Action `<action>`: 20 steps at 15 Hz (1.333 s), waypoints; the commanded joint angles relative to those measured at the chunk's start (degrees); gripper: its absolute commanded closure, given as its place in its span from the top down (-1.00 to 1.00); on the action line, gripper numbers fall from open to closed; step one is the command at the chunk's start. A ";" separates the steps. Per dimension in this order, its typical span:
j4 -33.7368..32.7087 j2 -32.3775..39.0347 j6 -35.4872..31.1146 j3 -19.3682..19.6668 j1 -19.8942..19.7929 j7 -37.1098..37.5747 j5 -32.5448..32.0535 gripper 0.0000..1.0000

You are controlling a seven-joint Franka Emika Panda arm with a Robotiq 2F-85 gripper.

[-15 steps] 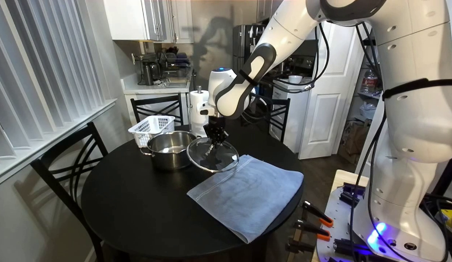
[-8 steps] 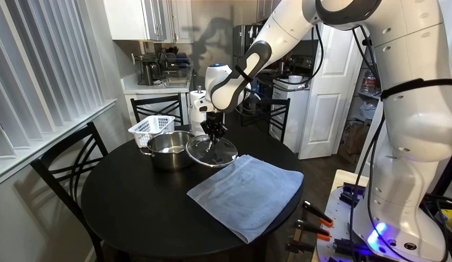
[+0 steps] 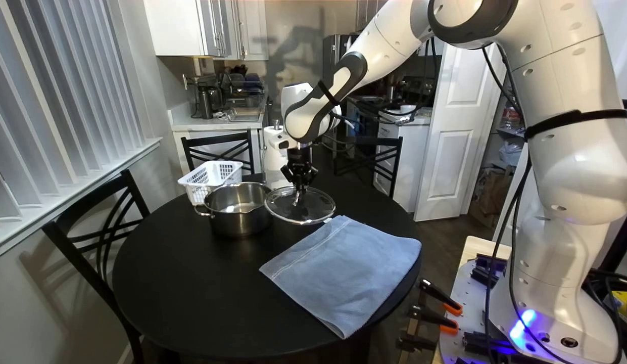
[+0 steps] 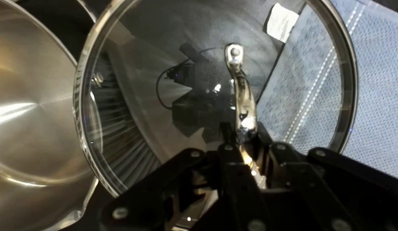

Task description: Remove the lid from the pot

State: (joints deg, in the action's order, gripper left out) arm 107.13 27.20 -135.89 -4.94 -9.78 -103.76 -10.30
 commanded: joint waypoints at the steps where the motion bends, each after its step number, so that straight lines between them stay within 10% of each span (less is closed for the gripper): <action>1: 13.69 -8.06 -4.39 0.72 0.32 -0.91 0.47 -0.87; 10: 44.42 -17.51 -26.78 2.43 3.76 8.32 -1.78 -0.87; 16: 56.76 -24.92 -33.75 10.26 20.35 32.16 -12.72 -0.87; 17: 53.04 -23.00 -31.50 12.42 23.75 36.53 -13.62 -0.15; 20: 52.76 -23.60 -29.43 16.18 30.61 50.34 -20.95 0.10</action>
State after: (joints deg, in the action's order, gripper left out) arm 159.86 5.63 -167.40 7.49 15.32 -64.62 -24.97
